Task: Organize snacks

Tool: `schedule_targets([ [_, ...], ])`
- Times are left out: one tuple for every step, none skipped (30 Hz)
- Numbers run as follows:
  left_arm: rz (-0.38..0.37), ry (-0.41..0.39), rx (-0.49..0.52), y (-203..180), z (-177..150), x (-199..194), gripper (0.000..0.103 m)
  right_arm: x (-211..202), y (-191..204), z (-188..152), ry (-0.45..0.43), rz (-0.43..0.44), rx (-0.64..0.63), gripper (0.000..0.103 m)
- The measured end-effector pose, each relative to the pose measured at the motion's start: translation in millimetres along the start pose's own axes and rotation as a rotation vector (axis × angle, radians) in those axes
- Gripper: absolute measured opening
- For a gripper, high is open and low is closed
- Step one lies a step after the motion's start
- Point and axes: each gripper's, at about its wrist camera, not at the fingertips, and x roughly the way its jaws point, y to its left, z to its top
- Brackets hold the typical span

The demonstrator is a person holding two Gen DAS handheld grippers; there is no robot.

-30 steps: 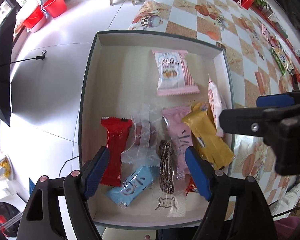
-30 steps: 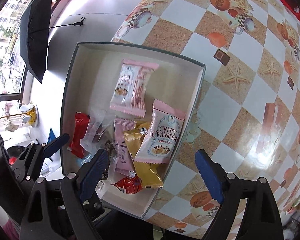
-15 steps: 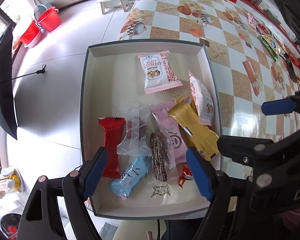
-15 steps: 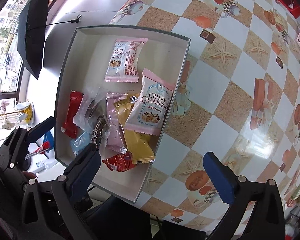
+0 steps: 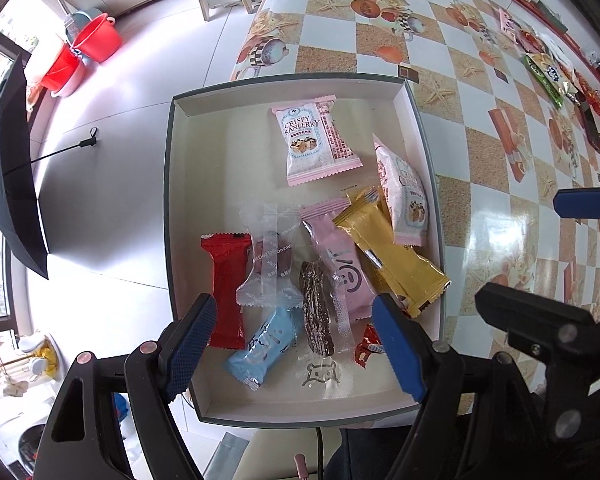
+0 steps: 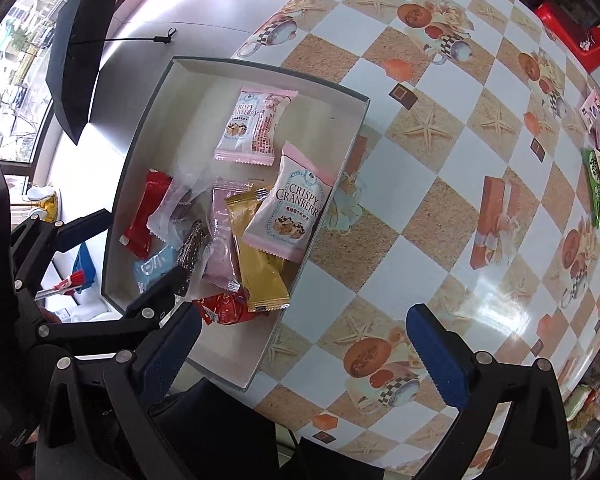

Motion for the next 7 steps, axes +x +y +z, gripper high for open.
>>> schedule_targets([
  [0.002,0.001,0.001,-1,0,0,0.083,0,-3,-1,-0.003,0.005,0.006,0.103],
  [0.007,0.001,0.002,-1,1,-1,0.083,-1,-5,-2,-0.005,0.009,0.011,0.103],
  [0.012,-0.002,0.002,-2,2,-2,0.083,-1,-7,-3,-0.006,0.012,0.015,0.103],
  [0.012,-0.007,0.001,-3,2,-4,0.083,-1,-9,-4,-0.009,0.016,0.019,0.103],
  [0.007,-0.010,0.000,-3,2,-5,0.083,-1,-10,-4,-0.011,0.020,0.023,0.103],
  [0.001,-0.012,0.000,-4,3,-7,0.083,-2,-12,-5,-0.014,0.025,0.027,0.103],
  [0.004,-0.012,0.000,-5,4,-7,0.083,-3,-14,-4,-0.016,0.031,0.030,0.103],
])
